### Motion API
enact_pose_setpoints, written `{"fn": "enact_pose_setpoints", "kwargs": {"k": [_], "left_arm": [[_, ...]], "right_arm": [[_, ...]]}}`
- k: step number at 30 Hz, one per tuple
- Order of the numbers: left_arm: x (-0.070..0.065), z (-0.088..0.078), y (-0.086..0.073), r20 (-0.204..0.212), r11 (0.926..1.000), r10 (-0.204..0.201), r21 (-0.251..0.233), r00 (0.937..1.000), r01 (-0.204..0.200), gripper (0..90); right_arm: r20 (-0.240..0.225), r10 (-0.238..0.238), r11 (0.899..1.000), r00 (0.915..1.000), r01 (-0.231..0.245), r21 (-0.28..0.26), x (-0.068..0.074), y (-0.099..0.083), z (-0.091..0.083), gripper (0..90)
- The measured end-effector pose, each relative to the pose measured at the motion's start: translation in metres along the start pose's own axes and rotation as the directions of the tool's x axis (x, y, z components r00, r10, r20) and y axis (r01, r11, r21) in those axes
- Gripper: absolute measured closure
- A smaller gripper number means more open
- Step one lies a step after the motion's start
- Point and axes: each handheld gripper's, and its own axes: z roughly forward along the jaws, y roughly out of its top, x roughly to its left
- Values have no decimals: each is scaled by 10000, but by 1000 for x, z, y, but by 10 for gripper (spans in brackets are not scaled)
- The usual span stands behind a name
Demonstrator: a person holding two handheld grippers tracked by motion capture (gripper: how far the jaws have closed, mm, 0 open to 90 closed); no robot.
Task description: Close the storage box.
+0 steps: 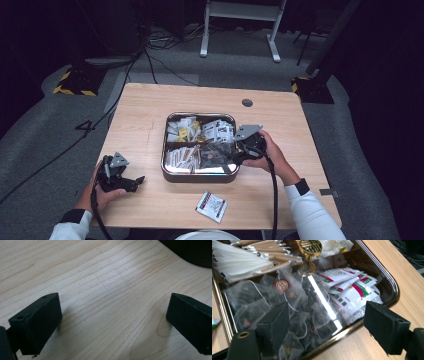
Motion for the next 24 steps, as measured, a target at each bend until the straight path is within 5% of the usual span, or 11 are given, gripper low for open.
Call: {"fn": "enact_pose_setpoints", "kwargs": {"k": [24], "left_arm": [[0, 0, 0, -6, 10000, -8, -1, 10000, 8, 5]], "right_arm": [[934, 347, 9994, 9950, -353, 49, -3, -52, -31, 219]]}}
